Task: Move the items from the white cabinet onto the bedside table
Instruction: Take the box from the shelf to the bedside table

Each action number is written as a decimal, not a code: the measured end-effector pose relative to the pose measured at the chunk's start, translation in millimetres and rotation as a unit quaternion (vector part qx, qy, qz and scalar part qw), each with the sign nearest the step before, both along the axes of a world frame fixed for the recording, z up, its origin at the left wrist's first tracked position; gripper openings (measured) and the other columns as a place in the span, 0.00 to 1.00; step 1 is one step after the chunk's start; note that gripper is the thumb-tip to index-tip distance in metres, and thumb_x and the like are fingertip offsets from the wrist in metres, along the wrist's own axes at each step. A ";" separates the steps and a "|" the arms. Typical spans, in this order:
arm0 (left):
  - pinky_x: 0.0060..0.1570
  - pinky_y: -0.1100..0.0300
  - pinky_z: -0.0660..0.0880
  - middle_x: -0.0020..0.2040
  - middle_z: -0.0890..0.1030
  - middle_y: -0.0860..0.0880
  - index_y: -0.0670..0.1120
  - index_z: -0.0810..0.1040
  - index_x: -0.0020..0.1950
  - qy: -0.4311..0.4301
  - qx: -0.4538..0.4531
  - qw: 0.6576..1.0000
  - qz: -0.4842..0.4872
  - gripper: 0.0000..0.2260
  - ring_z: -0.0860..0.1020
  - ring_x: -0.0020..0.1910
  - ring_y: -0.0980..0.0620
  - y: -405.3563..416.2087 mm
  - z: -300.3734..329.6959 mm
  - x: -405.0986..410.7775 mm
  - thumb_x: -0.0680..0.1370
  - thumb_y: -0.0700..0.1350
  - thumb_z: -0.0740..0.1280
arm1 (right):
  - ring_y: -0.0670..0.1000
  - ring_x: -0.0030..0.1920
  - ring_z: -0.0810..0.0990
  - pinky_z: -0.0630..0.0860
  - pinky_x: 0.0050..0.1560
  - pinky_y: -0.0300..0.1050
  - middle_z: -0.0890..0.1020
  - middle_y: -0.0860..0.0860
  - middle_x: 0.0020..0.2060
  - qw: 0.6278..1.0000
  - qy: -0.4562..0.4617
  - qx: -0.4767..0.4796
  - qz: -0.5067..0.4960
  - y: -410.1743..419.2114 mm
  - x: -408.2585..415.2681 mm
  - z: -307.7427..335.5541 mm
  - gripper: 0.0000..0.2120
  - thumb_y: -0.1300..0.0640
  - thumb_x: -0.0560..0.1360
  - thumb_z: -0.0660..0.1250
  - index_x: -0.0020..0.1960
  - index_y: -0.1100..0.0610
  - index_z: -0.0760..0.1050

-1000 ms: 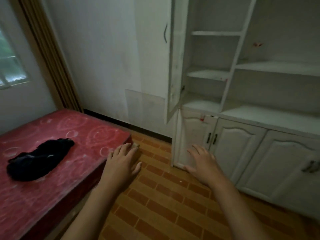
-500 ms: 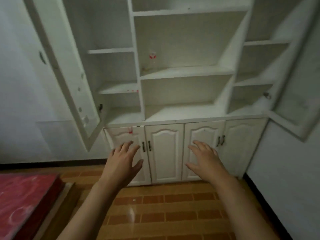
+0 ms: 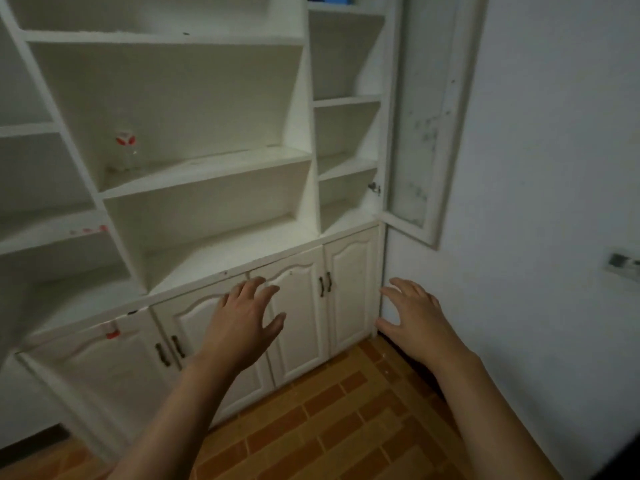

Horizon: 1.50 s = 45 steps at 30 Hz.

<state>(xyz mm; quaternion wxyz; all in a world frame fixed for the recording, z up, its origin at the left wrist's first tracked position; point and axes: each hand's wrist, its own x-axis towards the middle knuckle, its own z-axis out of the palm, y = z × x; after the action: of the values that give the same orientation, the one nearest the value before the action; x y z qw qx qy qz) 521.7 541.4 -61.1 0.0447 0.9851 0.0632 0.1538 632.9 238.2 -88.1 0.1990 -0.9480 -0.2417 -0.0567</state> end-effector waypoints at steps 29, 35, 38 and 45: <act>0.69 0.43 0.70 0.75 0.70 0.50 0.56 0.71 0.73 -0.066 0.015 0.983 -0.170 0.24 0.69 0.72 0.46 148.9 32.2 344.9 0.79 0.63 0.60 | 0.51 0.80 0.58 0.57 0.79 0.57 0.62 0.49 0.81 0.987 -0.065 -0.052 -0.135 113.4 247.6 54.9 0.34 0.37 0.79 0.63 0.81 0.48 0.60; 0.67 0.43 0.71 0.73 0.72 0.49 0.55 0.73 0.72 -0.080 0.013 0.981 -0.177 0.28 0.70 0.71 0.45 156.9 50.1 402.6 0.76 0.65 0.53 | 0.52 0.80 0.59 0.58 0.78 0.55 0.63 0.50 0.80 0.985 -0.084 -0.062 -0.137 124.1 304.0 72.3 0.33 0.39 0.80 0.64 0.81 0.49 0.61; 0.67 0.43 0.70 0.74 0.72 0.49 0.54 0.73 0.73 -0.089 0.020 0.979 -0.181 0.29 0.70 0.72 0.45 154.8 57.1 436.9 0.76 0.65 0.52 | 0.52 0.80 0.58 0.58 0.79 0.55 0.62 0.50 0.81 0.985 -0.085 -0.063 -0.137 121.7 339.3 77.8 0.34 0.38 0.80 0.64 0.81 0.48 0.60; 0.70 0.42 0.68 0.76 0.70 0.49 0.55 0.70 0.75 -0.105 0.043 0.976 -0.186 0.25 0.68 0.73 0.45 139.1 85.2 532.8 0.79 0.62 0.62 | 0.53 0.81 0.58 0.58 0.78 0.55 0.62 0.51 0.81 0.986 -0.095 -0.068 -0.122 110.3 439.1 104.4 0.36 0.35 0.77 0.59 0.81 0.49 0.62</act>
<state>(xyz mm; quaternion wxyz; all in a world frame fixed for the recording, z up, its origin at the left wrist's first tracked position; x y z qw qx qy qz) 1054.5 680.6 24.0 0.0363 0.9589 -0.1326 0.2481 1072.0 348.5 16.3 0.1015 -0.9721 -0.1455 -0.1533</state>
